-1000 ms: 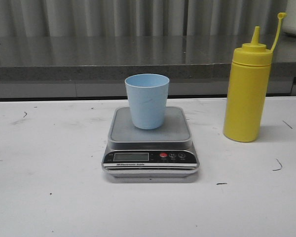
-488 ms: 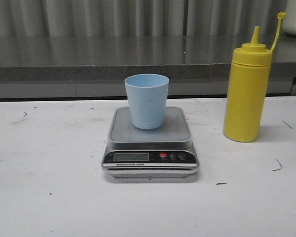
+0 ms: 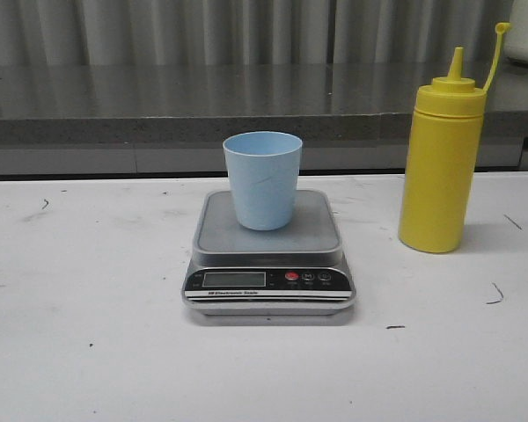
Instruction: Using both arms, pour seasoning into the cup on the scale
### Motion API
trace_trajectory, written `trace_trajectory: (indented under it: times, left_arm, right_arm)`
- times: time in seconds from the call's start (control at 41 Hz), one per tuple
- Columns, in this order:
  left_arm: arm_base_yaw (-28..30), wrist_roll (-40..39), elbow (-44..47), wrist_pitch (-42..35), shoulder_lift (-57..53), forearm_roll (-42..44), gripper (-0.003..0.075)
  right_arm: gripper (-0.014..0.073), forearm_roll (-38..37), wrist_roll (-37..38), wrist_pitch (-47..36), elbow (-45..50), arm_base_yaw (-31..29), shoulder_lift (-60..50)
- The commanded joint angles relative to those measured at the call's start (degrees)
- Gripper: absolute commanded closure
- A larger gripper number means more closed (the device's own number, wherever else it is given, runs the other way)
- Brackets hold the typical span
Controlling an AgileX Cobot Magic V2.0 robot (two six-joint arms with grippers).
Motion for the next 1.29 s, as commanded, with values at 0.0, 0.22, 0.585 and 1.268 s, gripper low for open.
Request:
trace_trajectory:
  times: [0.0, 0.22, 0.585, 1.268]
  left_arm:
    - [-0.1, -0.4, 1.4, -4.9, -0.9, -0.5, 0.074]
    - [-0.1, -0.4, 1.4, -4.9, -0.9, -0.5, 0.074]
    - [-0.1, -0.4, 1.4, -4.9, -0.9, -0.5, 0.074]
    - [-0.1, -0.4, 1.4, -4.9, -0.9, -0.5, 0.074]
  right_arm:
    - [0.0662, -0.2, -0.8, -3.4, -1.8, 0.0, 0.4]
    - [0.0662, -0.2, -0.8, -3.4, -1.8, 0.0, 0.4]
    - [0.0656, 4.6, -11.8, -22.3, 11.8, -10.6, -13.0]
    - [0.0662, 6.6, -12.8, -57.1, 38.6, -20.7, -25.8]
